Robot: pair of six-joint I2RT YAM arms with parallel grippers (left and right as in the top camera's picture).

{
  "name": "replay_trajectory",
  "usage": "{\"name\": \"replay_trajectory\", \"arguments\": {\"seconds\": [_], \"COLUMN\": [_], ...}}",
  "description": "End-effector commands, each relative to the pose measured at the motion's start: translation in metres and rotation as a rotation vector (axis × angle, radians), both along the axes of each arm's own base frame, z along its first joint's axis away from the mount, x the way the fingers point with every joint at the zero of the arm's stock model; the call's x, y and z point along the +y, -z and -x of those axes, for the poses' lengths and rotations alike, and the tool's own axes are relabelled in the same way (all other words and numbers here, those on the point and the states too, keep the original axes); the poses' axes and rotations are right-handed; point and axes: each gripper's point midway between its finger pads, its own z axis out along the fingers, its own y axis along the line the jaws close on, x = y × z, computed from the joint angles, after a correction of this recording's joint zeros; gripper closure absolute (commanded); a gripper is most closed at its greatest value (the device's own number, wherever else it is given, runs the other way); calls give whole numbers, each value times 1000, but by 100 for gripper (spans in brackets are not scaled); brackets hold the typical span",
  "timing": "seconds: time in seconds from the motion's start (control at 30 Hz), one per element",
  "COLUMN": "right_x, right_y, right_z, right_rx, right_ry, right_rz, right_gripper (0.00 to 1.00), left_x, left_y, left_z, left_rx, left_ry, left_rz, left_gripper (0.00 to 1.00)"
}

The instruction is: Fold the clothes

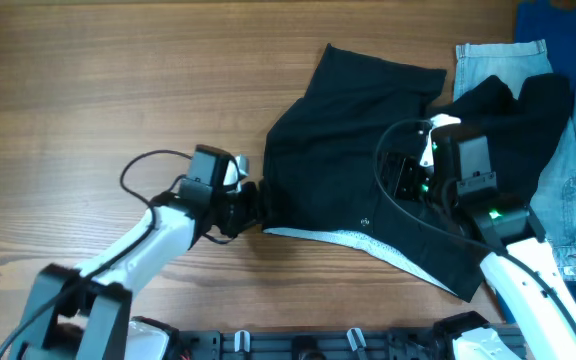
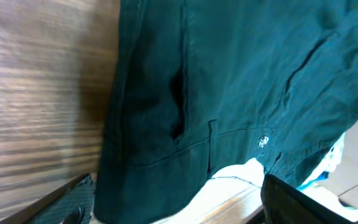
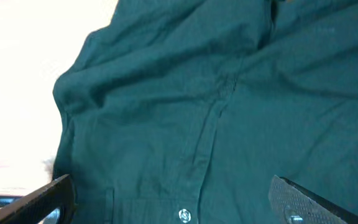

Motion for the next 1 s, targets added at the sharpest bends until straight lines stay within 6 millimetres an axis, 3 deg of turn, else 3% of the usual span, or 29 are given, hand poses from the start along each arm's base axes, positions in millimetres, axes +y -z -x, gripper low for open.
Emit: {"name": "replay_trajectory", "arguments": {"seconds": [0.0, 0.17, 0.4, 0.57, 0.73, 0.97], "right_x": [-3, -3, 0, 4, 4, 3], "right_y": [-8, -6, -6, -6, -5, -4], "right_z": [-2, 1, 2, 3, 4, 5], "right_rx": [-20, -5, 0, 5, 8, 16], "right_ry": [21, 16, 4, -10, -9, -9], "right_rz": [1, 0, -15, -32, -31, -29], "right_gripper": [1, 0, 0, 0, 0, 0], "left_x": [-5, -4, -3, -5, -5, 5], "left_y": [3, 4, 11, 14, 14, 11], "left_z": [-1, -2, 0, 0, 0, -8], "left_rx": [89, 88, 108, 109, 109, 63], "left_ry": [-79, -82, -91, -108, -107, -102], "left_rz": [24, 17, -1, -24, -25, -31], "left_gripper": [17, 19, 29, 53, 96, 96]}}
